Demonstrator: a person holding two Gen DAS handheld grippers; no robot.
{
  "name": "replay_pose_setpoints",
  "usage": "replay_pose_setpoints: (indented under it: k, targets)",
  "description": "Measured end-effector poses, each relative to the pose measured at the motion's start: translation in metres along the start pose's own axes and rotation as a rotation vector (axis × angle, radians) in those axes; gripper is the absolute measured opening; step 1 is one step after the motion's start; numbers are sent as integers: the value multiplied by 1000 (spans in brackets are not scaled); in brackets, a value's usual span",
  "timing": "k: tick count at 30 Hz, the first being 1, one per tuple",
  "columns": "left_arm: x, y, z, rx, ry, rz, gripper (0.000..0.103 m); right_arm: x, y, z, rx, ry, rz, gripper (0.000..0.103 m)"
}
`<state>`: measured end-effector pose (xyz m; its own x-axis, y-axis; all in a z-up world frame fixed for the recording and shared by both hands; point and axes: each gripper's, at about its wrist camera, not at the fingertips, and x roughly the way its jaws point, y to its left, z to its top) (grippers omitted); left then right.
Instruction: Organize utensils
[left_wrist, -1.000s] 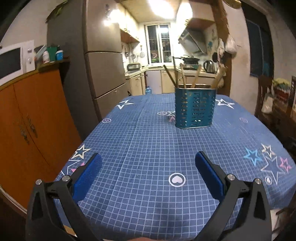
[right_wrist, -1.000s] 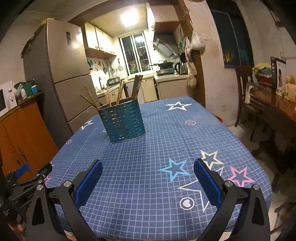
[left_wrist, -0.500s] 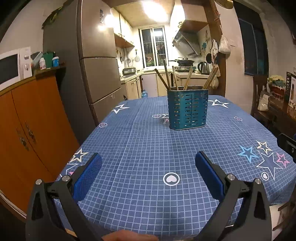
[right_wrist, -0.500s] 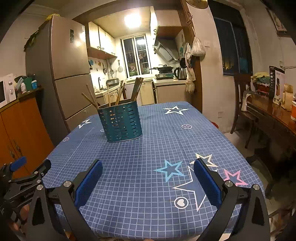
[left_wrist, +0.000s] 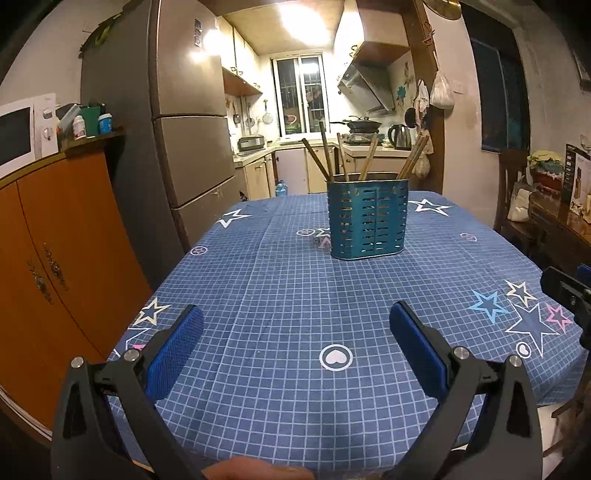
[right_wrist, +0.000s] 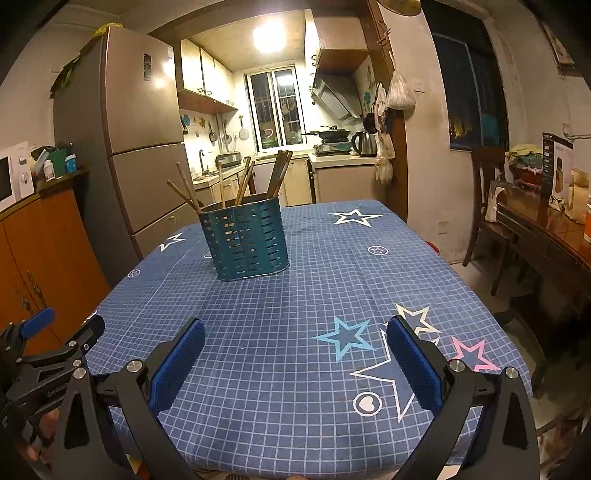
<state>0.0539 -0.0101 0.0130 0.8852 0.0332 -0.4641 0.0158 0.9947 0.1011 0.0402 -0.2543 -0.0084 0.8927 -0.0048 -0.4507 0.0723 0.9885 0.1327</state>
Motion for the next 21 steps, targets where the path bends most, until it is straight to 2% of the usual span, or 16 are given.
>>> replay_pose_setpoints:
  k: [6,12,21]
  targets:
    - [-2,0,1,-5,-9,-24,97,0,3,1,-5,-3,1,98]
    - [-7,-1,-2,1,-63,-10,94,0,3,1,-3,-4,1,98]
    - [-3,-2,-2,-9,-40,-39,94,-2,4,1,2,-6,2,98]
